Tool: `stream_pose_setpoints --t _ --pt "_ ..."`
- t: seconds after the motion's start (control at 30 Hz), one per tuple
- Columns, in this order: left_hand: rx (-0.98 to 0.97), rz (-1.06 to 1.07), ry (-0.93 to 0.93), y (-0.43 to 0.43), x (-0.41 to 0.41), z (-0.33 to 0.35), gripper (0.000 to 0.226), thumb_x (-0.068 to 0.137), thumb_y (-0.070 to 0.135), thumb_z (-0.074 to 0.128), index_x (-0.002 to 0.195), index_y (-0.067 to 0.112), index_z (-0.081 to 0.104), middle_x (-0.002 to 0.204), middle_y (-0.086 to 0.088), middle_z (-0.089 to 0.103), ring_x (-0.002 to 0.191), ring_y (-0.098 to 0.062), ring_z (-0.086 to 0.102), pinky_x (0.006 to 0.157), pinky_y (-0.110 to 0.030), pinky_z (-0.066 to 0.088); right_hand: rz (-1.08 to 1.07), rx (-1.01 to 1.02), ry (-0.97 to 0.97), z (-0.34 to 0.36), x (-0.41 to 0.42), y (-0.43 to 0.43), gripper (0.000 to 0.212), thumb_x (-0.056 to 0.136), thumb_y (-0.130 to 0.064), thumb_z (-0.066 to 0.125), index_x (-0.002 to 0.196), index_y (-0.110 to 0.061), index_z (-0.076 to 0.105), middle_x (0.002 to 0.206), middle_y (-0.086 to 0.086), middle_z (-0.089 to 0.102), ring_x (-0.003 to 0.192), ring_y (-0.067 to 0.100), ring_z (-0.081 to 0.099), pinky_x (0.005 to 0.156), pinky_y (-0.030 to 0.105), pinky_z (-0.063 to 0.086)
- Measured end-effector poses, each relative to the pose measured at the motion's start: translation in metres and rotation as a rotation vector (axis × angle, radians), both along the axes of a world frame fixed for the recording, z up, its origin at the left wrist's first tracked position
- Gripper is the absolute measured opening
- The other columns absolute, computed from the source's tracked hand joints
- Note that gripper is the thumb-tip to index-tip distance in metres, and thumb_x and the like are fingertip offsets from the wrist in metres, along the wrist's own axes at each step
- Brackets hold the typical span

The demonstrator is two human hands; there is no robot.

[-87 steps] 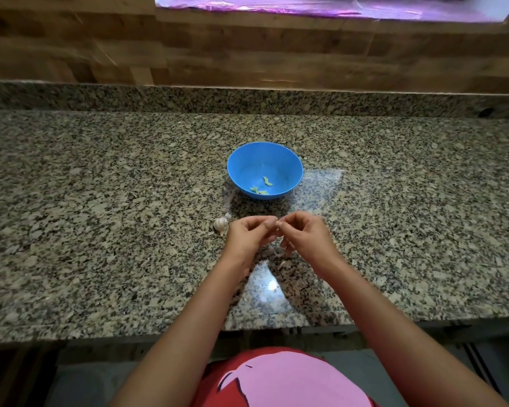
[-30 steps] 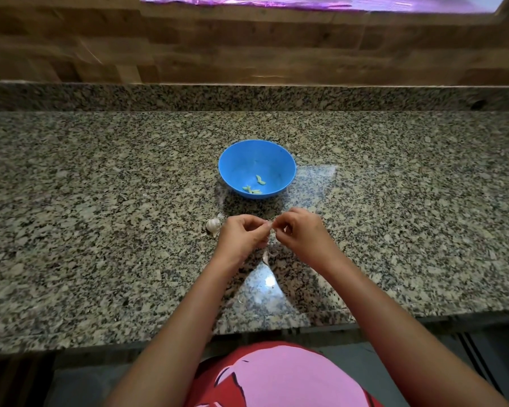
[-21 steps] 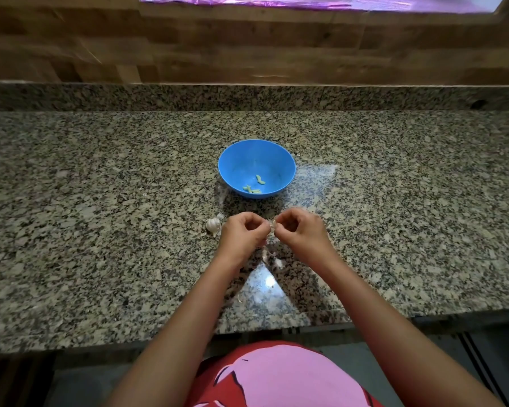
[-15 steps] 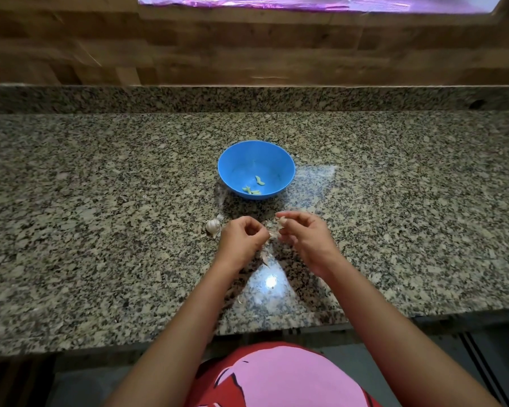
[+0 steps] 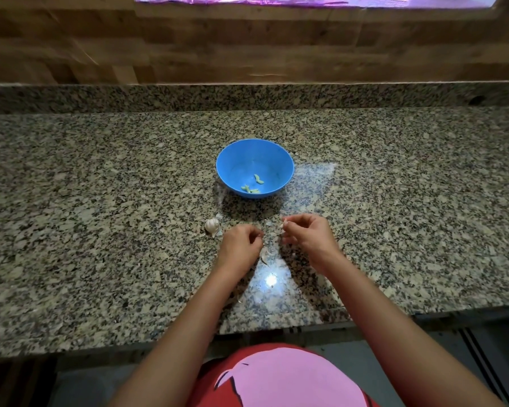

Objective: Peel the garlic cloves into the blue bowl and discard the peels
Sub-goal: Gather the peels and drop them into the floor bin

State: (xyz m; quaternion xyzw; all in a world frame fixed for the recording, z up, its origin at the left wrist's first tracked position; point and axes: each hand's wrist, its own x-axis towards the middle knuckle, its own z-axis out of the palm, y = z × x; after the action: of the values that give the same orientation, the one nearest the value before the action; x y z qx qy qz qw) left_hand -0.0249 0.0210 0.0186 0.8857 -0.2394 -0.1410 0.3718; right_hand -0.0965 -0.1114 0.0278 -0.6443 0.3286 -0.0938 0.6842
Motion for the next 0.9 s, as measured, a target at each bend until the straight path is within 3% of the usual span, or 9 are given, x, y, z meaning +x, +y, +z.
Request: stream_pose_setpoints --t 0.1,0.2,0.33,0.43,0.5,0.57,0.73,0.83,0.9 --pt "0.024 -0.035 -0.060 -0.004 -0.001 0.000 0.025 0.093 0.012 0.054 0.115 0.008 0.065 0.113 -0.008 0.066 0.100 -0.016 0.060 0.085 -0.020 0.043 0.055 -0.379 0.139 -0.002 0.014 -0.009 0.011 0.089 -0.007 0.059 0.097 -0.002 0.065 0.086 0.010 0.068 0.070 0.016 0.062 0.063 0.027 0.051" --pt "0.035 -0.046 -0.088 -0.005 -0.001 -0.001 0.025 0.093 0.010 0.053 0.114 0.007 0.065 0.113 -0.009 0.064 0.103 -0.018 0.059 0.087 -0.018 0.040 0.148 -0.625 0.234 -0.001 0.029 -0.016 0.021 0.090 -0.008 0.060 0.108 -0.002 0.067 0.105 0.010 0.068 0.089 0.016 0.062 0.077 0.022 0.046" --pt "-0.027 -0.020 -0.072 0.005 -0.002 -0.004 0.027 0.093 0.005 0.049 0.116 0.007 0.064 0.116 -0.007 0.062 0.105 -0.015 0.056 0.088 -0.015 0.038 0.189 -0.751 0.259 -0.005 0.025 -0.013 0.026 0.094 -0.005 0.052 0.116 0.000 0.063 0.118 0.016 0.063 0.106 0.022 0.059 0.091 0.021 0.040" --pt "-0.061 0.018 -0.030 0.016 -0.002 -0.006 0.027 0.092 0.004 0.050 0.115 0.008 0.064 0.115 -0.005 0.063 0.099 -0.009 0.054 0.087 -0.014 0.040 0.218 -0.784 0.211 -0.005 0.012 0.000 0.038 0.093 -0.024 0.056 0.127 -0.008 0.056 0.120 0.011 0.057 0.110 0.020 0.054 0.100 0.028 0.042" --pt "-0.071 0.037 -0.009 0.020 -0.001 -0.007 0.025 0.092 0.004 0.051 0.113 0.008 0.064 0.114 -0.005 0.063 0.096 -0.008 0.054 0.085 -0.015 0.042 0.352 -0.738 0.202 -0.003 0.004 0.009 0.055 0.085 -0.039 0.062 0.134 -0.015 0.049 0.126 0.005 0.052 0.116 0.017 0.050 0.103 0.036 0.043" --pt "-0.069 0.041 0.001 0.023 0.001 -0.007 0.026 0.091 0.003 0.051 0.113 0.008 0.065 0.114 -0.006 0.063 0.097 -0.010 0.055 0.086 -0.016 0.042 0.519 -0.770 0.230 -0.002 -0.002 0.018 0.062 0.082 -0.042 0.066 0.136 -0.018 0.047 0.128 0.002 0.048 0.118 0.015 0.046 0.105 0.034 0.040" --pt "-0.035 0.011 0.045 0.025 0.005 -0.008 0.029 0.089 0.007 0.059 0.118 0.010 0.062 0.117 -0.004 0.060 0.102 -0.010 0.056 0.092 -0.017 0.043 0.641 -0.979 0.148 -0.011 -0.014 0.032 0.026 0.090 -0.021 0.061 0.114 -0.017 0.068 0.107 0.005 0.058 0.103 0.020 0.050 0.092 0.031 0.042" --pt "0.010 -0.056 -0.013 0.023 -0.001 -0.014 0.043 0.088 0.020 0.064 0.128 0.011 0.054 0.127 -0.006 0.051 0.117 -0.017 0.049 0.102 -0.026 0.040 0.529 -0.906 0.111 -0.012 -0.014 0.028 0.018 0.089 -0.010 0.061 0.104 -0.008 0.071 0.102 0.009 0.062 0.098 0.021 0.055 0.090 0.031 0.044" --pt "0.128 -0.108 -0.107 0.019 -0.008 -0.021 0.060 0.091 0.034 0.058 0.142 0.014 0.035 0.145 -0.006 0.034 0.135 -0.020 0.030 0.112 -0.033 0.025 0.426 -0.833 0.118 -0.012 -0.012 0.022 0.016 0.087 -0.006 0.062 0.100 -0.006 0.071 0.101 0.008 0.063 0.095 0.018 0.057 0.090 0.027 0.045"
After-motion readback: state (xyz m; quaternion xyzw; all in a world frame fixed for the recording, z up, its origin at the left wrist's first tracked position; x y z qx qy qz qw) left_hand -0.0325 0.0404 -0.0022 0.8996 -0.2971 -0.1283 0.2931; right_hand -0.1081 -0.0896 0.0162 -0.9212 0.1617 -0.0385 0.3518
